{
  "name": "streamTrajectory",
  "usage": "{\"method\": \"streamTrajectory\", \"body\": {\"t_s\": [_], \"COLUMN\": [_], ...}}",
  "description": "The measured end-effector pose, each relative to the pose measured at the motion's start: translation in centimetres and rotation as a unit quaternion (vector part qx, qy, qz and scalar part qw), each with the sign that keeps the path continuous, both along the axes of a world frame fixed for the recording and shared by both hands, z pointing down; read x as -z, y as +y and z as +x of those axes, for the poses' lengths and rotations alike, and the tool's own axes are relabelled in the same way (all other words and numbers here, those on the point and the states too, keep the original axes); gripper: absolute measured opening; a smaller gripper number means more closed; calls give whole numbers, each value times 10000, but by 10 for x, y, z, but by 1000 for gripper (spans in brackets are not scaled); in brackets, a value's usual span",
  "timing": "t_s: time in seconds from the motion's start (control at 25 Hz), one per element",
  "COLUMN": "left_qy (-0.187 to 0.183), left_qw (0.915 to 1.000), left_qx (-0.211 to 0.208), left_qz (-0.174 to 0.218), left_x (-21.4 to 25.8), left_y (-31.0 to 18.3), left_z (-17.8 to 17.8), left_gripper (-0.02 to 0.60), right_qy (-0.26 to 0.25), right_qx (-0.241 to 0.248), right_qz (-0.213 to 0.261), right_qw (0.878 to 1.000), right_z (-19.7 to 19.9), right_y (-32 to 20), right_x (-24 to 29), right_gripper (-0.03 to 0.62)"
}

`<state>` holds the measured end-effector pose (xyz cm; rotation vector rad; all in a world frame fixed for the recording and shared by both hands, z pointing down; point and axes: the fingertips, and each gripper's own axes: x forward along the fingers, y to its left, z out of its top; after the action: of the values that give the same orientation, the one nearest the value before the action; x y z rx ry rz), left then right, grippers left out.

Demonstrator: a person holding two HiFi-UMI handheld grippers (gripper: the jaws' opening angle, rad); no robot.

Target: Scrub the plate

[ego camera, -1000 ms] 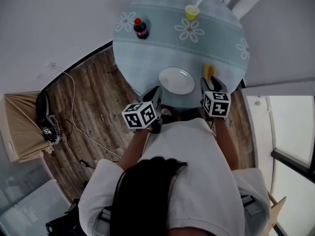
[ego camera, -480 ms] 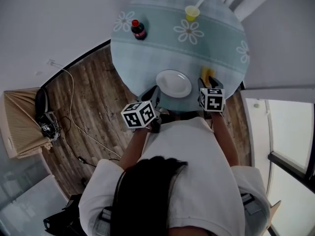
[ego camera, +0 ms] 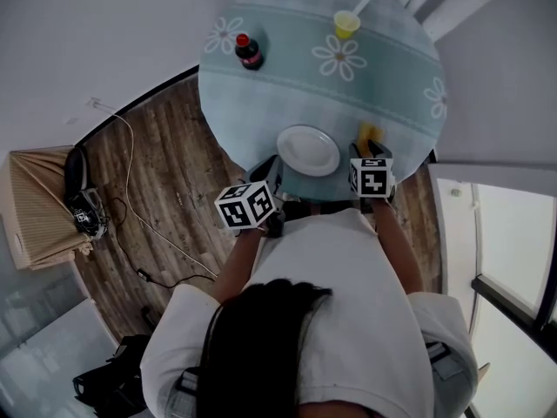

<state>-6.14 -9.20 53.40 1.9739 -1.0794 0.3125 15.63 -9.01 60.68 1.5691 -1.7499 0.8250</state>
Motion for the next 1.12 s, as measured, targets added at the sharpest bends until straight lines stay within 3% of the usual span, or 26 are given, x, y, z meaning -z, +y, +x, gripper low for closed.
{"method": "streamTrajectory", "body": {"t_s": [0.72, 0.84, 1.12], "left_qy": [-29, -29, -31], "left_qw": [9998, 9998, 9997], "left_qx": [108, 128, 173], "left_qz": [-162, -178, -176], "left_x": [-8, -9, -8], "left_y": [3, 2, 0], "left_z": [-4, -3, -3], "left_gripper": [9, 9, 9], "right_qy": [255, 532, 621], "right_qx": [-51, -23, 14], "right_qz": [-273, -272, -315], "right_qw": [9993, 9982, 9976], "right_z": [4, 10, 13], "right_y": [3, 3, 1], "right_x": [-17, -21, -21], "right_gripper": [166, 120, 102]}}
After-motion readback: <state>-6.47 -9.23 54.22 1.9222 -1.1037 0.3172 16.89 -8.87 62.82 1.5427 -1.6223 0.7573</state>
